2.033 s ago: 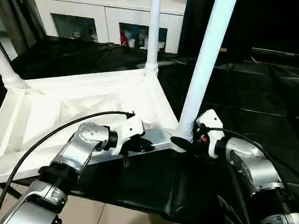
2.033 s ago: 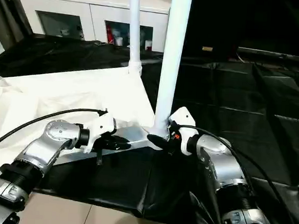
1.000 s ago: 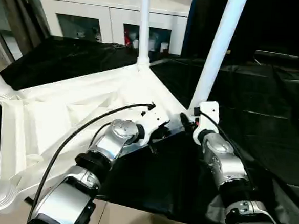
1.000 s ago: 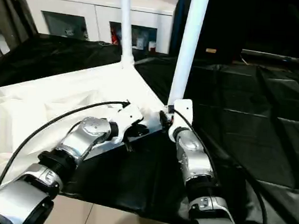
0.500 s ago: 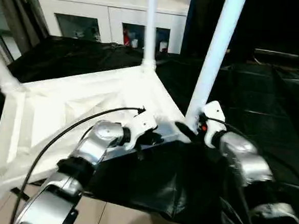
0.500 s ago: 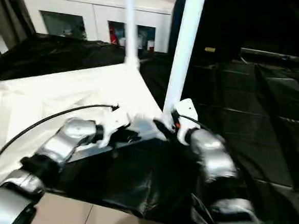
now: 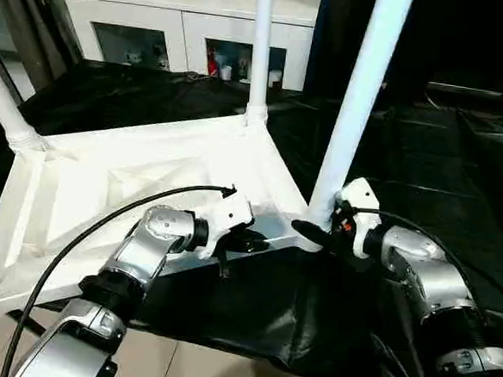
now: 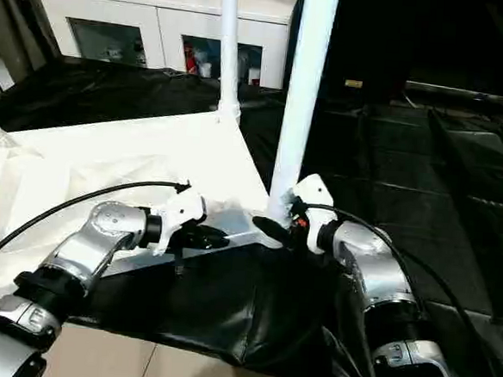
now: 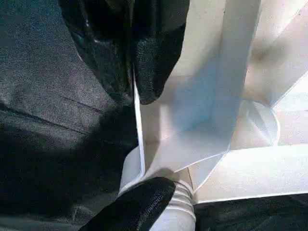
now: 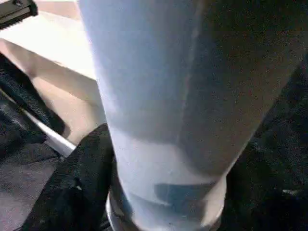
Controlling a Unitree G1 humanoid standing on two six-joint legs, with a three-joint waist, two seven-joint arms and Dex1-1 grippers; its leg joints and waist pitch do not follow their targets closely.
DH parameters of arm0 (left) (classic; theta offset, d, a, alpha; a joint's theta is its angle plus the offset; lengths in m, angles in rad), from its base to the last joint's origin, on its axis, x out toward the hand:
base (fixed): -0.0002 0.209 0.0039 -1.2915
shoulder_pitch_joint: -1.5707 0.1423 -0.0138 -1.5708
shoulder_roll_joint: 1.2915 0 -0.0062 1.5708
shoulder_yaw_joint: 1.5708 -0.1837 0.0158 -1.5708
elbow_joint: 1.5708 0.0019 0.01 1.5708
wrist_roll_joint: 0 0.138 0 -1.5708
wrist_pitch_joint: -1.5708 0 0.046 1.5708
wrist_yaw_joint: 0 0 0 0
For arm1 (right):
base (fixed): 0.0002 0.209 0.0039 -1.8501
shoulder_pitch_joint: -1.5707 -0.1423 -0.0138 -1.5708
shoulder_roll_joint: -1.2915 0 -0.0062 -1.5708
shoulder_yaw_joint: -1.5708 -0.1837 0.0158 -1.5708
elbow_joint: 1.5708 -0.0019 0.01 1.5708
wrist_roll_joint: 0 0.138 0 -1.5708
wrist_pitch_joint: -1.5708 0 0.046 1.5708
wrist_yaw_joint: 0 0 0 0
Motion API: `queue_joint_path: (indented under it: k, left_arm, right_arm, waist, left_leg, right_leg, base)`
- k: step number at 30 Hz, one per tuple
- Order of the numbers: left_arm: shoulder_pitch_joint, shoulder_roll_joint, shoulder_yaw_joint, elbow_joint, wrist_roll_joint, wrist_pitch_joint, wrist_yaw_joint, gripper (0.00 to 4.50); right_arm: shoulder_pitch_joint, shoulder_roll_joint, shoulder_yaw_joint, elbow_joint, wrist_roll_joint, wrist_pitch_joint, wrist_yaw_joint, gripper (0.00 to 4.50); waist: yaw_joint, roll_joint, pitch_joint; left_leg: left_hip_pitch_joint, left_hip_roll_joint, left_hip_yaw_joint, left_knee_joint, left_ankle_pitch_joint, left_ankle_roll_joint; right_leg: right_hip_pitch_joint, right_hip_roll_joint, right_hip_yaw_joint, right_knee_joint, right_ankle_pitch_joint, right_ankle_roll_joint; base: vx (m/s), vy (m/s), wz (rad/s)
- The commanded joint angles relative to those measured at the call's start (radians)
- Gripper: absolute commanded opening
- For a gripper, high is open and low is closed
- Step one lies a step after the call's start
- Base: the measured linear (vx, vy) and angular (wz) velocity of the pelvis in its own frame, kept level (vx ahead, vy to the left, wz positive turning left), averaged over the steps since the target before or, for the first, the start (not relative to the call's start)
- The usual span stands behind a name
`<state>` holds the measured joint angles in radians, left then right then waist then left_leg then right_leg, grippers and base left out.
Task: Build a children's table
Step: Rotate leg to tighten
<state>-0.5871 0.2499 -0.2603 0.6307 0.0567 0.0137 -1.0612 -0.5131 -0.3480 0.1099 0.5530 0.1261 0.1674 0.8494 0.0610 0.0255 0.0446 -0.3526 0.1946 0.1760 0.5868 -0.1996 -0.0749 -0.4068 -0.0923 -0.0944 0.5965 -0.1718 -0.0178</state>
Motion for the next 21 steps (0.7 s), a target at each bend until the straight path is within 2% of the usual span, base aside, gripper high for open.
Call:
queue_joint_path:
  k: [1,5,8,10,11,12,13,14,15,16,18,19,20,21]
  left_arm:
    - [0.016,0.0,0.021,-0.036,-0.061,-0.018,-0.038,0.0]
    - [0.018,0.003,0.024,-0.043,-0.062,-0.009,-0.037,0.0]
    - [0.01,-0.003,0.029,-0.028,-0.048,0.002,0.005,0.0]
    - [-0.02,-0.025,0.046,0.024,-0.026,0.01,0.095,0.0]
    - [-0.02,-0.025,0.046,0.024,-0.026,0.01,0.095,0.0]
    - [-0.056,-0.049,0.054,0.078,0.001,0.033,0.186,0.0]
    - [-0.056,-0.049,0.054,0.078,0.001,0.033,0.186,0.0]
    - [-0.073,-0.063,0.053,0.101,0.013,0.047,0.225,0.0]
    - [-0.1,-0.09,0.058,0.137,0.024,0.07,0.29,0.0]
    - [-0.1,-0.09,0.058,0.137,0.024,0.07,0.29,0.0]
    - [-0.144,-0.139,0.064,0.198,0.038,0.103,0.392,0.0]
    - [-0.161,-0.161,0.062,0.222,0.044,0.106,0.423,0.0]
    - [-0.161,-0.161,0.062,0.222,0.044,0.106,0.423,0.0]
    - [-0.175,-0.187,0.054,0.239,0.049,0.096,0.442,0.0]
  right_arm:
    - [0.004,-0.014,-0.002,-0.013,0.001,0.018,0.005,2.97]
    - [0.006,-0.01,0.0,-0.013,0.005,0.024,0.007,2.72]
    - [0.008,0.013,-0.017,0.001,0.003,0.043,-0.052,2.69]
    - [-0.008,0.058,-0.058,0.058,-0.021,0.047,-0.216,2.67]
    - [-0.008,0.058,-0.058,0.058,-0.021,0.047,-0.216,2.67]
    - [-0.03,0.112,-0.125,0.12,-0.023,0.066,-0.418,2.67]
    - [-0.03,0.112,-0.125,0.12,-0.023,0.066,-0.418,2.67]
    - [-0.036,0.136,-0.151,0.143,-0.019,0.078,-0.499,2.67]
    - [-0.039,0.169,-0.171,0.163,-0.014,0.078,-0.573,2.67]
    - [-0.039,0.169,-0.171,0.163,-0.014,0.078,-0.573,2.67]
    - [-0.044,0.22,-0.179,0.19,-0.026,0.047,-0.683,2.67]
    - [-0.049,0.248,-0.181,0.2,-0.024,0.029,-0.717,2.67]
    - [-0.049,0.248,-0.181,0.2,-0.024,0.029,-0.717,2.67]
    - [-0.051,0.281,-0.173,0.199,-0.026,0.013,-0.739,2.67]
  waist:
    - [0.005,-0.028,-0.063]
    - [0.004,-0.028,-0.062]
    - [0.003,-0.025,-0.061]
    - [0.0,-0.025,-0.06]
    - [-0.002,-0.026,-0.061]
    - [-0.004,-0.024,-0.06]
    - [-0.008,-0.021,-0.058]
    - [-0.008,-0.022,-0.062]
    - [-0.007,-0.021,-0.062]
    - [-0.007,-0.018,-0.062]
    - [-0.004,-0.017,-0.066]
    - [-0.003,-0.012,-0.066]
    - [0.0,-0.016,-0.066]
    - [0.002,-0.015,-0.066]
  left_leg:
    - [-0.008,0.031,-0.002,-0.058,-0.102,0.107]
    - [-0.008,0.031,-0.002,-0.058,-0.106,0.106]
    - [-0.008,0.03,-0.002,-0.06,-0.115,0.097]
    - [-0.007,0.027,-0.003,-0.061,-0.119,0.084]
    - [-0.006,0.027,-0.003,-0.061,-0.122,0.077]
    - [-0.005,0.027,-0.003,-0.062,-0.129,0.066]
    - [-0.003,0.026,-0.002,-0.064,-0.133,0.058]
    - [0.0,0.027,-0.006,-0.066,-0.135,0.042]
    - [0.002,0.027,-0.004,-0.065,-0.132,0.041]
    - [0.004,0.028,-0.002,-0.064,-0.127,0.041]
    - [0.0,0.024,-0.003,-0.061,-0.108,0.049]
    - [0.002,0.023,-0.001,-0.06,-0.109,0.051]
    - [0.005,0.023,0.0,-0.06,-0.112,0.055]
    - [0.001,0.023,-0.001,-0.061,-0.112,0.061]
  right_leg:
    - [0.062,-0.057,0.049,-0.065,-0.225,-0.206]
    - [0.061,-0.057,0.049,-0.066,-0.228,-0.208]
    - [0.061,-0.057,0.049,-0.069,-0.251,-0.199]
    - [0.059,-0.057,0.049,-0.072,-0.271,-0.191]
    - [0.058,-0.057,0.049,-0.073,-0.28,-0.187]
    - [0.058,-0.057,0.049,-0.075,-0.297,-0.179]
    - [0.053,-0.056,0.051,-0.077,-0.307,-0.177]
    - [0.057,-0.055,0.049,-0.076,-0.31,-0.175]
    - [0.055,-0.055,0.05,-0.075,-0.293,-0.178]
    - [0.052,-0.054,0.053,-0.074,-0.254,-0.188]
    - [0.058,-0.055,0.053,-0.066,-0.188,-0.207]
    - [0.056,-0.055,0.054,-0.068,-0.182,-0.21]
    - [0.056,-0.054,0.054,-0.069,-0.176,-0.214]
    - [0.058,-0.055,0.053,-0.067,-0.17,-0.217]
  base:
    - [0.0,0.0,0.0]
    - [0.0,0.0,0.0]
    - [0.0,0.0,0.0]
    - [0.0,0.0,0.0]
    - [0.0,0.0,0.0]
    - [0.0,0.0,0.0]
    - [0.0,0.0,0.0]
    - [0.0,0.0,0.0]
    - [0.0,0.0,0.0]
    - [0.0,0.0,0.0]
    - [0.0,0.0,0.0]
    - [0.0,0.0,0.0]
    - [0.0,0.0,0.0]
    - [0.0,0.0,0.0]
